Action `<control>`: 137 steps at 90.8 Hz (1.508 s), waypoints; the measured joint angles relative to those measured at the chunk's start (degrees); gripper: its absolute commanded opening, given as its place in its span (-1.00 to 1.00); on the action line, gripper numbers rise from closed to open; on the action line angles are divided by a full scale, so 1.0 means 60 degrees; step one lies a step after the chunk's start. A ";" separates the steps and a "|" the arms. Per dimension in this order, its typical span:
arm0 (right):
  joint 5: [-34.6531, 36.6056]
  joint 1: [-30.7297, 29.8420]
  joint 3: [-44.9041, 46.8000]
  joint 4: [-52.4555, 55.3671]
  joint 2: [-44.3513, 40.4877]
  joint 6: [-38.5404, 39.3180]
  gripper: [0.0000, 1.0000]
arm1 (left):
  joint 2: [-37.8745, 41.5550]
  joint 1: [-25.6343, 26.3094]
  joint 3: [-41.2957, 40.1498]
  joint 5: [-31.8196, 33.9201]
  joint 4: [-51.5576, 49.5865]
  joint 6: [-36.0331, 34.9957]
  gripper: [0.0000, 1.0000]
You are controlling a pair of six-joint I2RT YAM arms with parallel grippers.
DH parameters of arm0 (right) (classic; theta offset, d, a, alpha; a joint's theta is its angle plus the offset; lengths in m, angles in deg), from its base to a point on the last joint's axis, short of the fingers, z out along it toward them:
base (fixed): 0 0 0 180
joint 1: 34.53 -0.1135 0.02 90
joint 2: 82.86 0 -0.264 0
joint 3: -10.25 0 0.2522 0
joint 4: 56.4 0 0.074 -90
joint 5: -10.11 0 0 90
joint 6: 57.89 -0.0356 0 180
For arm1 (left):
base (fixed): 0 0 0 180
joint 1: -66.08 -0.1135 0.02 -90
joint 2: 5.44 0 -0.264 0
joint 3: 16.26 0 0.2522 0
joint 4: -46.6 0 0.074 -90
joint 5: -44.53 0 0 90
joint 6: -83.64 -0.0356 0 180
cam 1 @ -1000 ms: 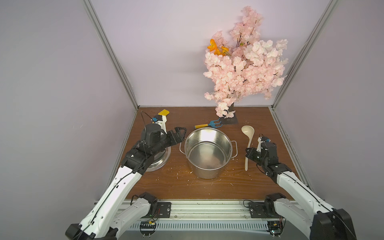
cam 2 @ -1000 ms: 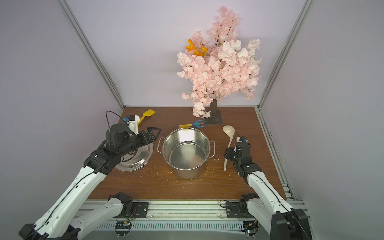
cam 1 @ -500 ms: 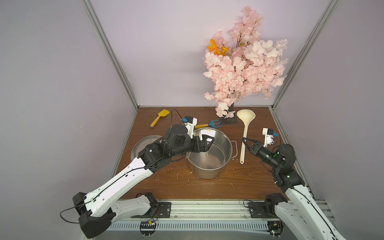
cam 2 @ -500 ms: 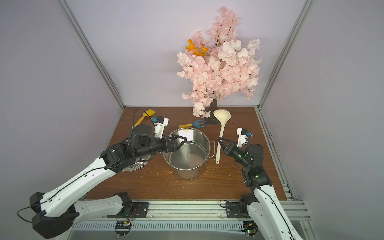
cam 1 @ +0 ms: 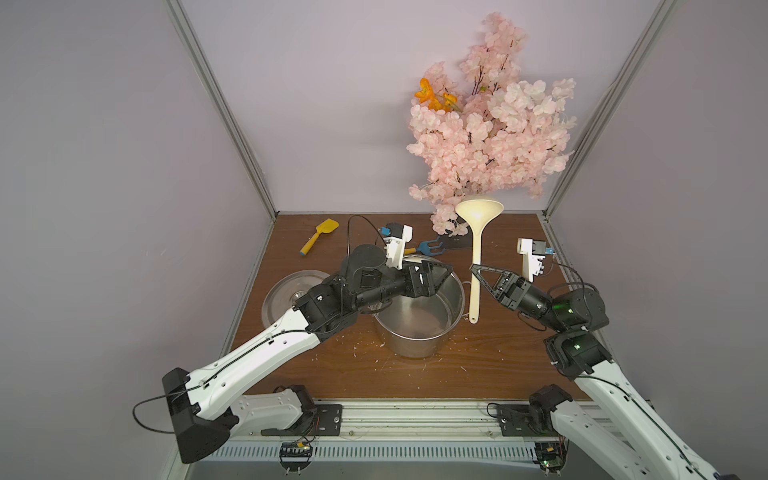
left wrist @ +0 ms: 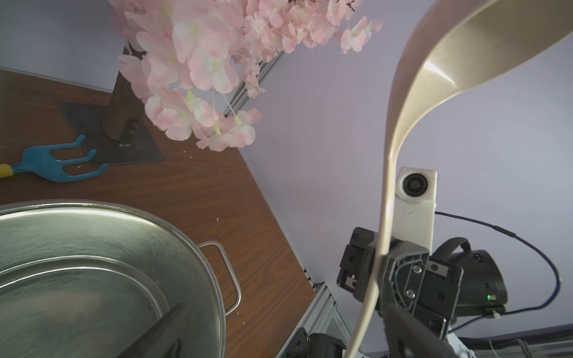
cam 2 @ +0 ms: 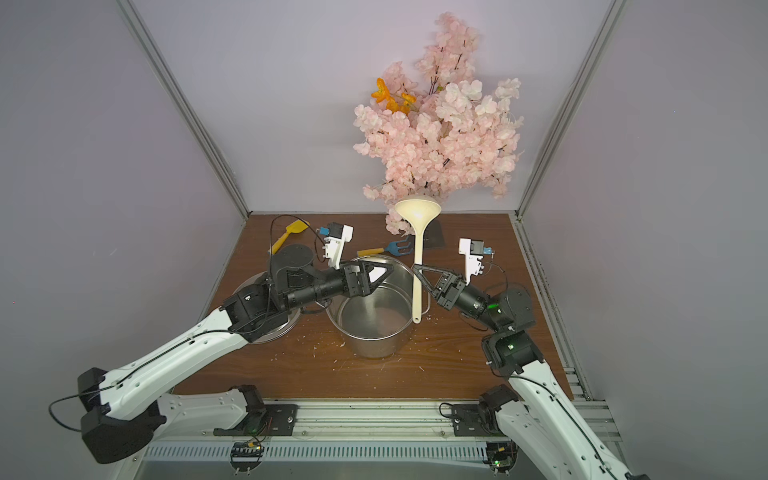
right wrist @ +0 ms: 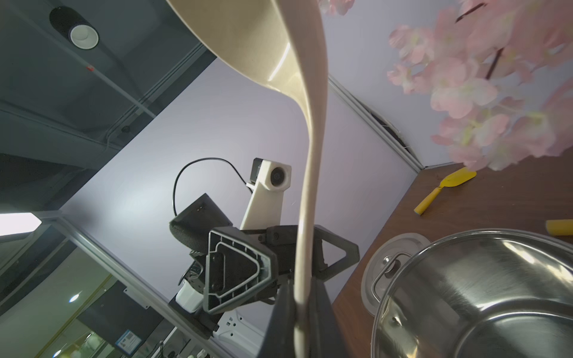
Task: Stir the soup with a spoon
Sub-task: Adjust the spoon.
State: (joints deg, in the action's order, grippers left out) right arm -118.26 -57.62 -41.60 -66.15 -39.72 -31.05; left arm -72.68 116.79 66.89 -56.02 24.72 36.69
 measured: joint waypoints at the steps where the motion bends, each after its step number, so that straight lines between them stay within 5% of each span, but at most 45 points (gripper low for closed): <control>1: -0.0018 -0.0055 -0.0047 -0.0036 0.0069 0.0007 -1.00 | -0.0004 0.0000 0.0000 0.0000 0.0055 0.0022 0.99; 35: -0.0251 -0.2065 -0.1548 -0.0073 0.2248 0.0732 -1.00 | 0.0463 -0.0444 -0.0703 -0.0423 0.1985 0.0619 0.33; 89: -0.0736 -0.2721 -0.1803 -0.0164 0.3180 0.1253 -1.00 | 0.1719 -0.1031 -0.2098 -0.0408 0.2980 0.1705 -0.89; 112: -0.0688 -0.2736 -0.1577 -0.0215 0.2976 0.1126 0.09 | 0.2098 -0.1067 -0.2575 0.0124 0.3297 0.2353 -1.00; 137: 0.0073 -0.2907 0.0648 -0.1745 0.1843 0.0375 0.39 | 0.2820 -0.1067 -0.3235 0.1264 0.4007 0.3614 -1.00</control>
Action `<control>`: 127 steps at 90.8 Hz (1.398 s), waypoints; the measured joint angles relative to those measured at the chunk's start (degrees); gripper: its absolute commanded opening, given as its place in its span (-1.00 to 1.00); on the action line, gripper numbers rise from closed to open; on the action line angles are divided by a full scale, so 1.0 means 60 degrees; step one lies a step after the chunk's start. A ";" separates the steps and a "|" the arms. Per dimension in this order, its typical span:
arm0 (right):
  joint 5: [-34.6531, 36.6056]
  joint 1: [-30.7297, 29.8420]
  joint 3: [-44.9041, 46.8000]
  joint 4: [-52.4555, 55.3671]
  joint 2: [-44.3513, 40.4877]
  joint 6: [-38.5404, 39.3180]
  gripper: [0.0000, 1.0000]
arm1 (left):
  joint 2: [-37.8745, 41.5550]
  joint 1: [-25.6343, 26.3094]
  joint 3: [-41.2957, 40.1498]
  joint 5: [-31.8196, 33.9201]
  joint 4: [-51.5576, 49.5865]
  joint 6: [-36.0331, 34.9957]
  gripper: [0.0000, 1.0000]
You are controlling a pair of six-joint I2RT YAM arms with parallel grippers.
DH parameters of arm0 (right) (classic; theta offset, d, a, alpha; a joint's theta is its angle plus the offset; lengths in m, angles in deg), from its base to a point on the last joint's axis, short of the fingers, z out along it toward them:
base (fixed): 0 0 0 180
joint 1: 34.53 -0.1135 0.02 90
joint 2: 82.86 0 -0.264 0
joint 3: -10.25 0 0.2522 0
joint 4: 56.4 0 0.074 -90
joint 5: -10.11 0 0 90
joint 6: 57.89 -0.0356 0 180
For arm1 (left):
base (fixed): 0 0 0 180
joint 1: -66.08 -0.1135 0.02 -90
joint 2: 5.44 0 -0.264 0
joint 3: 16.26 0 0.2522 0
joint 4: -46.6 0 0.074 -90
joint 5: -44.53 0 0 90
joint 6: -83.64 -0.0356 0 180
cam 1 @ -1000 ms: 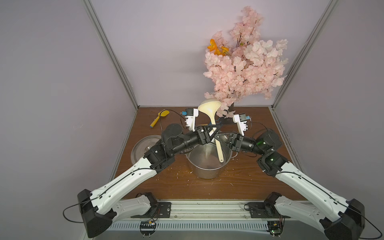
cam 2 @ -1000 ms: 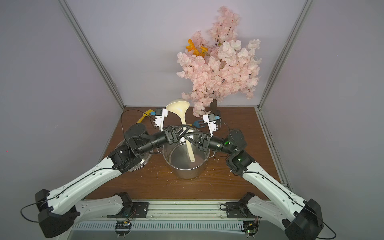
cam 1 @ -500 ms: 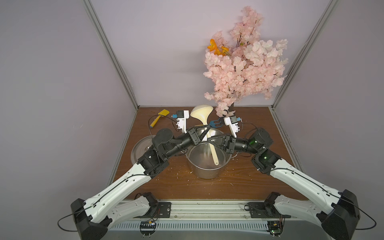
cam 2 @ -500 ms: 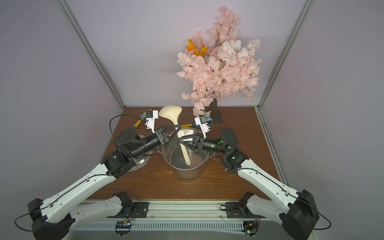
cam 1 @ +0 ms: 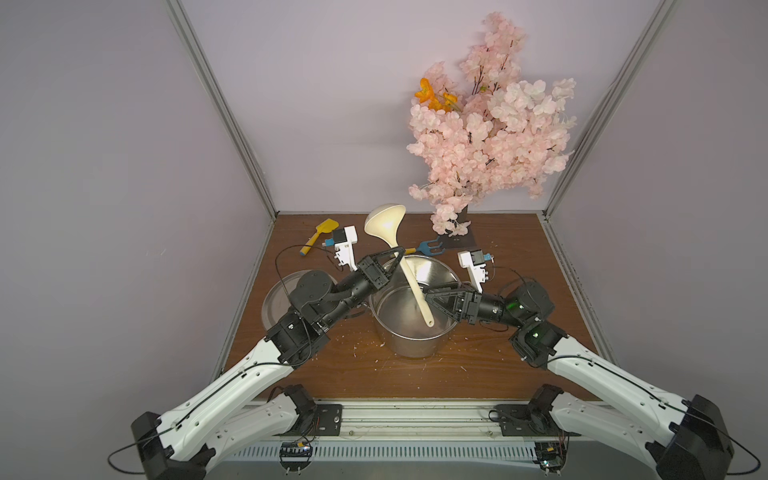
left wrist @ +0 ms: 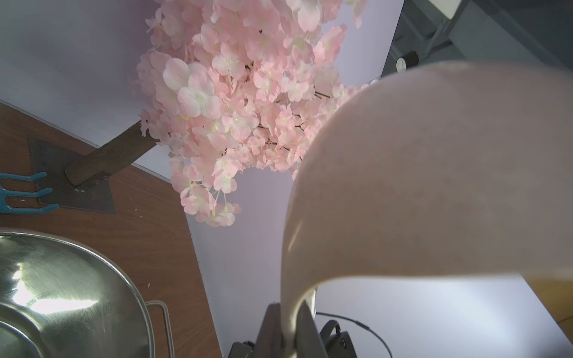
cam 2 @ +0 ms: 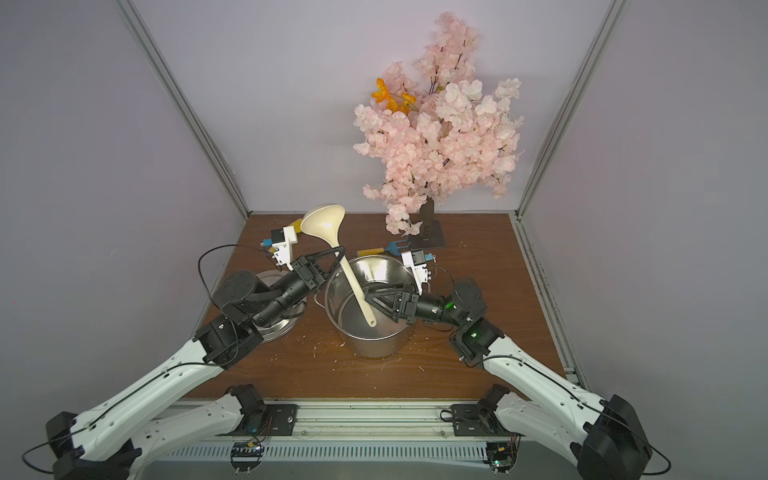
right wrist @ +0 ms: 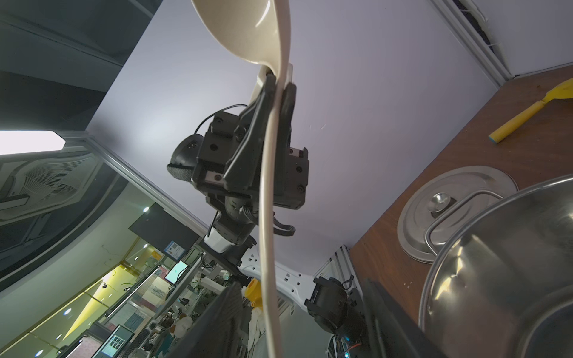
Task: Stir the soup with a spoon
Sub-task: Adjust the spoon.
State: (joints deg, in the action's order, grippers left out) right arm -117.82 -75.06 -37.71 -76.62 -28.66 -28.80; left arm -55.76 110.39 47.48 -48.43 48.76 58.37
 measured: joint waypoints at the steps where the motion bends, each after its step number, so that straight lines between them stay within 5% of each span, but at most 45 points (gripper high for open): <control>1: 0.0051 -0.0025 0.0058 -0.0051 -0.0022 -0.0004 0.39 | 0.0029 0.0000 -0.0051 0.0051 0.0025 0.0055 -1.00; 44: 0.2659 -0.1665 0.0769 -0.2692 0.0499 -0.0725 0.20 | 0.0430 0.0000 -0.2197 0.1253 0.2284 0.1417 -1.00; 79: 0.3727 -0.1832 0.0648 -0.2007 0.0554 -0.0430 0.25 | 0.0739 0.0000 -0.2269 0.1435 0.3129 0.1461 -1.00; 127: 0.3359 -0.1982 0.0109 -0.2714 0.1468 -0.0750 -0.84 | 0.0379 0.0000 -0.2597 0.1603 0.3887 0.1541 -0.99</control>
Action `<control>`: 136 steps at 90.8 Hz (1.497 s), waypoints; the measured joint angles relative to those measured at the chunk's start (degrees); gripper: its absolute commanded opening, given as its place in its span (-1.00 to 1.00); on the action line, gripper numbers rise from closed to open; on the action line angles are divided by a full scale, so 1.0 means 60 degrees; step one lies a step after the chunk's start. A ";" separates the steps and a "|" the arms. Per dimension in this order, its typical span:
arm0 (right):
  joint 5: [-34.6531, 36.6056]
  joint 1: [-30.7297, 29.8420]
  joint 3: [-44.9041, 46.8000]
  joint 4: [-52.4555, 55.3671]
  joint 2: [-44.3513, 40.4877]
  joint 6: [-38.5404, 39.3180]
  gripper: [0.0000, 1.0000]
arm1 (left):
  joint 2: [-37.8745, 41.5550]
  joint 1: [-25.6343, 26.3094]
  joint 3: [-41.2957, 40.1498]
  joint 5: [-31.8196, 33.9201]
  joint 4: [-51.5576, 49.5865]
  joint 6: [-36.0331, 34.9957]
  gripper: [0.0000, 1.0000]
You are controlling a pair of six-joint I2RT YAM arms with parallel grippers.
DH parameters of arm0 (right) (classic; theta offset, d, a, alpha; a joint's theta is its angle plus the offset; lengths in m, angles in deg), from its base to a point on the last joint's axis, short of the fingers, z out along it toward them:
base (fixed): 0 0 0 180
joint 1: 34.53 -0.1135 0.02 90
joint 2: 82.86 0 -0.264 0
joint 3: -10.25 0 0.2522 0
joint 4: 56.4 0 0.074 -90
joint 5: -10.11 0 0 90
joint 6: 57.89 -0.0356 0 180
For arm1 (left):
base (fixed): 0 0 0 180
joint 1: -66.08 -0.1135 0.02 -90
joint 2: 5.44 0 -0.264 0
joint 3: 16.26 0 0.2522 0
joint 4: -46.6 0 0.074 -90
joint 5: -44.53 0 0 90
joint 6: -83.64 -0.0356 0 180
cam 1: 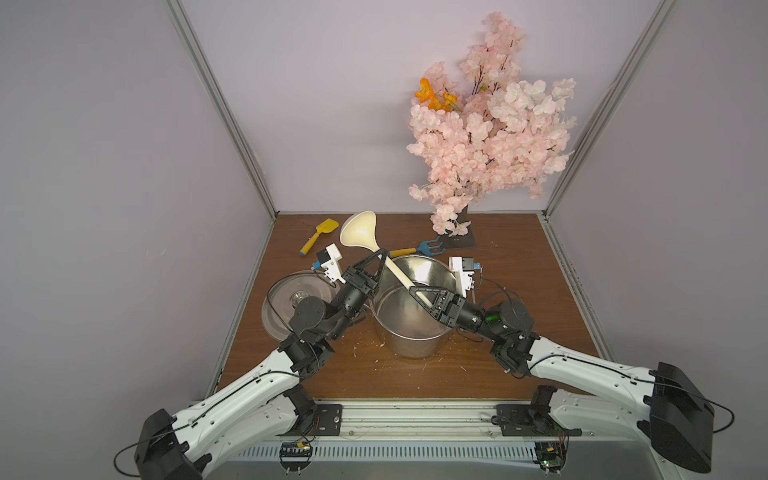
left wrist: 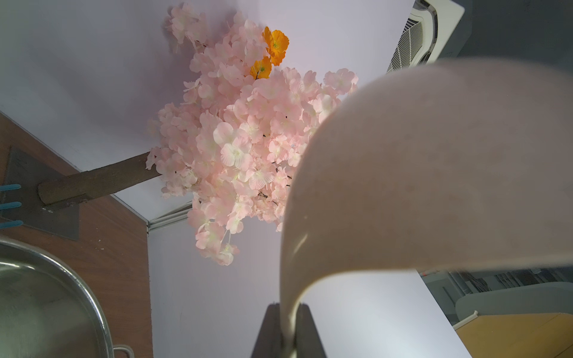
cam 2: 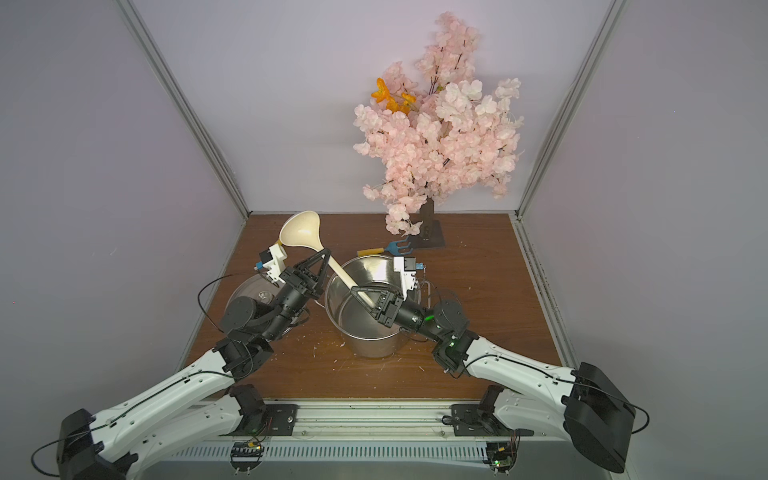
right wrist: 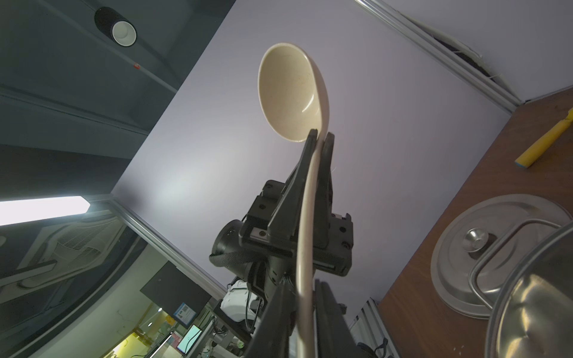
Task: Stir the soup with a spoon
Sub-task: Adjust the spoon, then stir the soup in the pan with a stick.
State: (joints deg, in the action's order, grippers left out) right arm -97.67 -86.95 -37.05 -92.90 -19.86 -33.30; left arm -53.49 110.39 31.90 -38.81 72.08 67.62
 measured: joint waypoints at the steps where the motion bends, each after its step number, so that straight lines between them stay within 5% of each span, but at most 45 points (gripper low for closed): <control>1: -0.0004 -0.0004 0.0000 0.0000 0.0000 -0.0029 -0.86 | 0.0018 0.0000 -0.0015 0.0004 0.0004 0.0018 -0.99; 11: -0.0069 -0.0047 -0.0007 0.0004 0.0000 -0.0066 -1.00 | 0.0204 0.0000 -0.0189 0.0055 0.0069 0.0102 -0.88; 34: 0.0040 -0.0007 -0.0069 0.0991 -0.0266 0.0146 -1.00 | 0.0492 -0.0004 -0.0270 0.0372 -0.0681 -0.0080 -0.10; 66: -0.0106 0.1738 -0.2131 0.7012 -0.1829 0.1577 -1.00 | 0.0594 -0.0007 0.2477 0.1147 -0.6714 -0.2277 0.57; 104: 0.0372 0.2007 -0.6845 1.6283 -0.0798 0.5249 -1.00 | -0.0302 -0.0393 0.4430 0.1166 -1.1744 -0.4717 0.83; 136: 0.1647 0.2007 -0.8371 2.0061 0.0521 0.7049 -1.00 | -0.1009 -0.2554 0.3373 -0.0321 -1.2560 -0.5763 0.74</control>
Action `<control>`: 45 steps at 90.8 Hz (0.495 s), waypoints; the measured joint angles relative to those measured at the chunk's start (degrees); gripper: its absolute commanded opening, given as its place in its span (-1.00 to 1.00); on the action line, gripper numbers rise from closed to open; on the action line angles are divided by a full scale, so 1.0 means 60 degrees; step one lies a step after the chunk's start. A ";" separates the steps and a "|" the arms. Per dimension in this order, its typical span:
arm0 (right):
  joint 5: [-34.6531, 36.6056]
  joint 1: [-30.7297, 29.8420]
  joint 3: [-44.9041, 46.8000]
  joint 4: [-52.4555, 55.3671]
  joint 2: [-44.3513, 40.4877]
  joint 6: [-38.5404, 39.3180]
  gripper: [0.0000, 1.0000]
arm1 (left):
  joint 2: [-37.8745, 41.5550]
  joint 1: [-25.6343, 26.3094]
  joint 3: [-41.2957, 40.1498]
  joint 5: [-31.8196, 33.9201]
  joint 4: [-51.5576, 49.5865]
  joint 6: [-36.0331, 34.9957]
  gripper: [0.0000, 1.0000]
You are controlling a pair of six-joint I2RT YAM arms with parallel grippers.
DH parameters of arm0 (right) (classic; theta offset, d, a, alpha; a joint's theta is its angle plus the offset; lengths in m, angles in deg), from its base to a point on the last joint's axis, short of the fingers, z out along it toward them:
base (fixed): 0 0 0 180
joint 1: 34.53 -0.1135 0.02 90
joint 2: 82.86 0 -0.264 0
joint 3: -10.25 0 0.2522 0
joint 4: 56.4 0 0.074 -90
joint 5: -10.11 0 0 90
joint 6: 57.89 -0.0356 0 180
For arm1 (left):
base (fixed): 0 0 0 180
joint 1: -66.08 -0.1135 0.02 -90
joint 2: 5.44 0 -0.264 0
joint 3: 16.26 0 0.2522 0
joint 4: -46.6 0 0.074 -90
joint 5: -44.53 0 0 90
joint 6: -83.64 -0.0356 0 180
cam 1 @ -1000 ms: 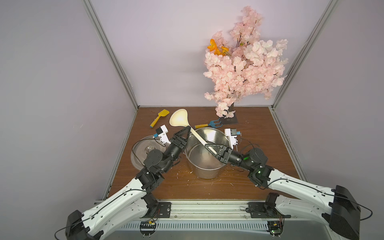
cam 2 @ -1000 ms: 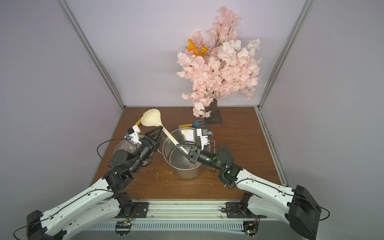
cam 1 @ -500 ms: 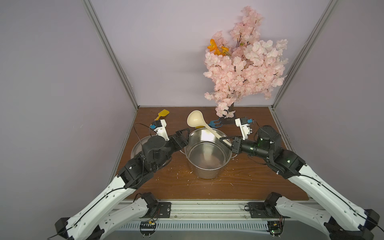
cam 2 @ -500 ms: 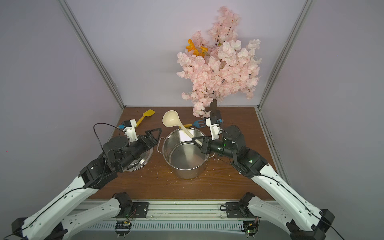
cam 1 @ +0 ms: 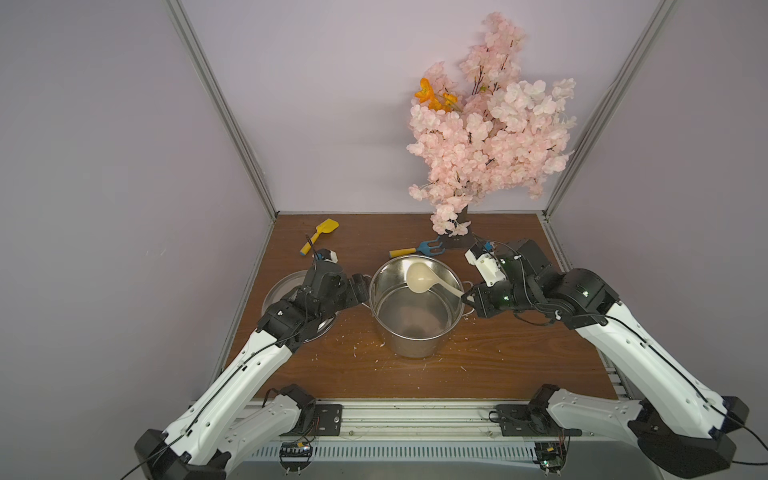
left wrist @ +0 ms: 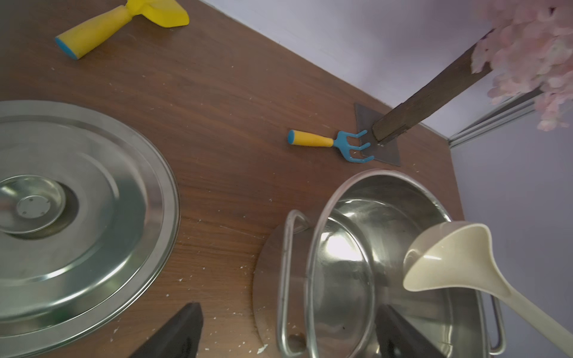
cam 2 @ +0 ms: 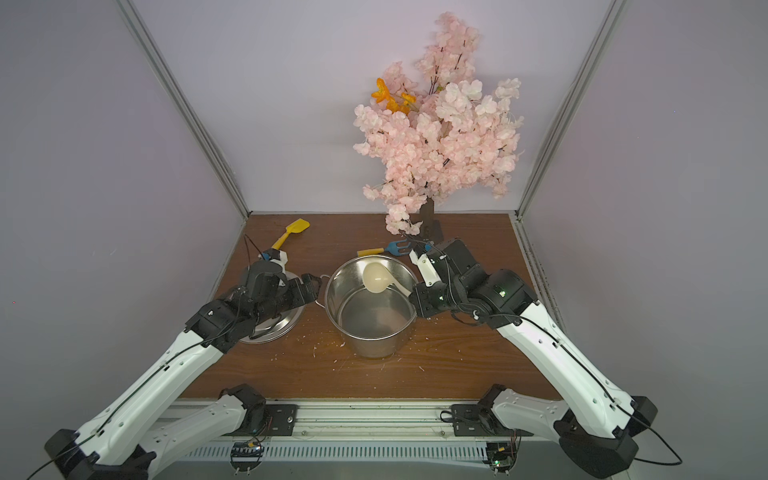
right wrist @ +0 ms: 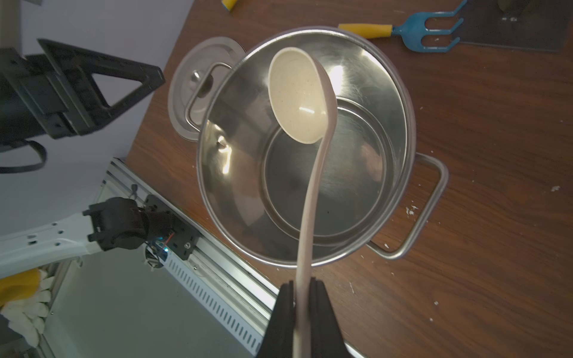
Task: Stir the soup with a spoon
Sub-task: Stir the soup in the pan with a stick.
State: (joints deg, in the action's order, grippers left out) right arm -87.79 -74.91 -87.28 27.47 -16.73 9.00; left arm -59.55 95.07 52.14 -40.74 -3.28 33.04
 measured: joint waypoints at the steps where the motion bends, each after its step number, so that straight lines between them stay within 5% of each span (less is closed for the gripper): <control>1: 0.0018 0.0000 0.0000 0.0047 0.0029 0.0022 -1.00 | -0.0018 -0.0022 -0.0004 -0.0029 -0.0004 -0.0040 0.72; 45: 0.0699 0.0000 -0.0288 0.0386 0.2211 0.0871 -1.00 | -0.0780 -0.0080 -0.0302 -0.0765 0.0062 -0.0579 -0.07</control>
State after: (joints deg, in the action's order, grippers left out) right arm -83.59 -74.91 -89.01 29.78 -3.46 14.22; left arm -64.22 94.59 50.32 -45.33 -2.91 29.57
